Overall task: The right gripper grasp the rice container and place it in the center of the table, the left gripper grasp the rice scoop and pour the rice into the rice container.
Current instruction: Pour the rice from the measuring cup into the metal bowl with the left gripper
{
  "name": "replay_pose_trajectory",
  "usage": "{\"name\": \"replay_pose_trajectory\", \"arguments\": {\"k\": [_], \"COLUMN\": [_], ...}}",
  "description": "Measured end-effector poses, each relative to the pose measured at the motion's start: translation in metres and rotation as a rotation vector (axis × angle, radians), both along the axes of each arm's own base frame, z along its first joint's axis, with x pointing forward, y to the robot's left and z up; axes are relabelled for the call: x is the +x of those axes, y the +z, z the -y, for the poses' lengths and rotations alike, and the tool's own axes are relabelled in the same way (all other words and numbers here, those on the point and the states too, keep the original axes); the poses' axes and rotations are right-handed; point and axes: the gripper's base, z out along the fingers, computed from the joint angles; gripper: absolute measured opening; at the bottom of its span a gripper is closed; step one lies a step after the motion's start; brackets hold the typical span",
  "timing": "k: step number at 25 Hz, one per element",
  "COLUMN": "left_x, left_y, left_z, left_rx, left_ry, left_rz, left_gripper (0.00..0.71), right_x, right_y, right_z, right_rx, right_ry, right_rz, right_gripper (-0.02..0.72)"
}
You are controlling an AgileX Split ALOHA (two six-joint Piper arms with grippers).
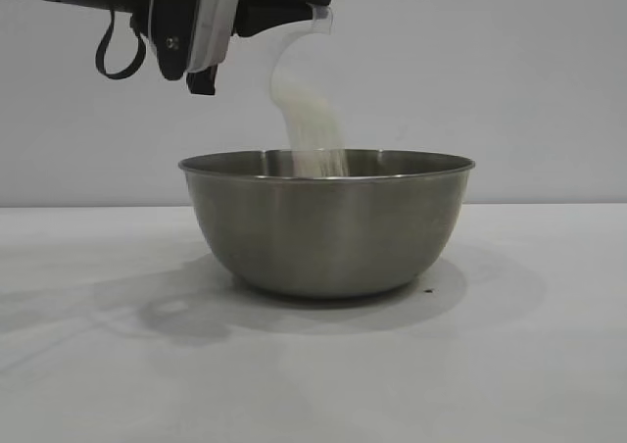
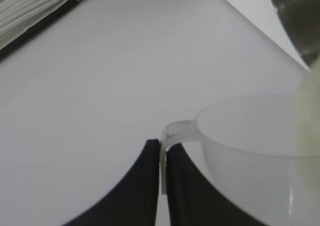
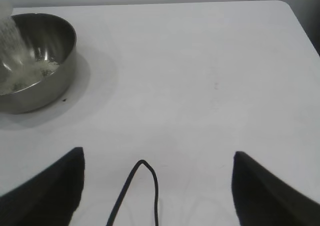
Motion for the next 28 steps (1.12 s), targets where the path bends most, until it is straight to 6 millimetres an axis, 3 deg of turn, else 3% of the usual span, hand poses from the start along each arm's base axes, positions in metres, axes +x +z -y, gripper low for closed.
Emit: {"name": "replay_pose_trajectory", "arguments": {"k": [16, 28], "left_x": [-0.0005, -0.0011], "left_y": [-0.0038, -0.0029], "left_z": [0.0002, 0.0007], "left_rx": [0.205, 0.208], "left_ry": [-0.012, -0.018], "left_rz": [0.292, 0.321], "left_gripper": [0.0, 0.0], "right_x": [0.0, 0.0], "right_y": [0.0, 0.0], "right_z": [0.0, 0.0], "right_rx": [0.0, 0.0], "right_ry": [0.0, 0.0], "right_rz": [0.0, 0.0], "right_gripper": [0.562, 0.562]}}
